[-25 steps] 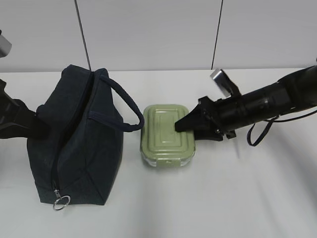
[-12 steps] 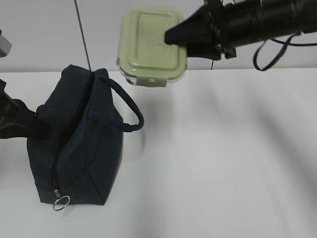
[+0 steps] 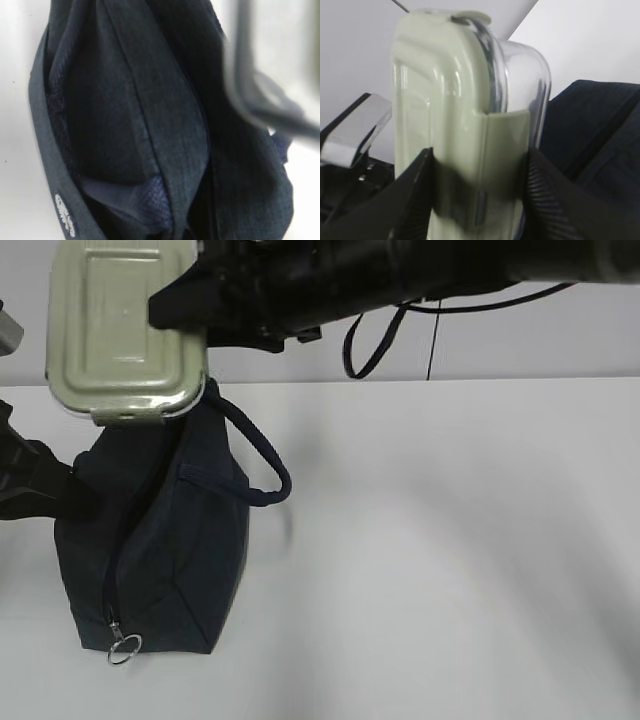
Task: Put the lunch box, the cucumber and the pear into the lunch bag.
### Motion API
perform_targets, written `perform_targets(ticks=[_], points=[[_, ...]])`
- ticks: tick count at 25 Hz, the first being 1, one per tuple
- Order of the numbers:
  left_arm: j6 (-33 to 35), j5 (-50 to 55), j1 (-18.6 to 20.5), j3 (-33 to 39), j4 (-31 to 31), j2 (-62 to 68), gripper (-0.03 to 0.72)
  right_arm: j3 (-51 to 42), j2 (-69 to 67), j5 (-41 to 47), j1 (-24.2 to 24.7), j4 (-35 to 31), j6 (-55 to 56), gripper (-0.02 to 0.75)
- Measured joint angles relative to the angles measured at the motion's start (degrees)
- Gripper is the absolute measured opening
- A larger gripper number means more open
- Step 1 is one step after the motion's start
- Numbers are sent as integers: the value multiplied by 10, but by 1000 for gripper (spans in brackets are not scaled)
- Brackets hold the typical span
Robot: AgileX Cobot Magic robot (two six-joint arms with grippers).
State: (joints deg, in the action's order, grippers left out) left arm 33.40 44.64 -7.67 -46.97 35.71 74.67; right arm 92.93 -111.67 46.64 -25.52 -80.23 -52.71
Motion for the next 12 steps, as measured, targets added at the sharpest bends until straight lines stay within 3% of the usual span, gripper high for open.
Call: perform_targets(ticks=[6, 12], points=[[0, 0, 0, 0, -1, 0, 1, 2, -43, -25, -15, -4, -18, 368], [0, 1, 0, 0, -6, 3, 1, 9, -54, -23, -13, 136, 78, 368]])
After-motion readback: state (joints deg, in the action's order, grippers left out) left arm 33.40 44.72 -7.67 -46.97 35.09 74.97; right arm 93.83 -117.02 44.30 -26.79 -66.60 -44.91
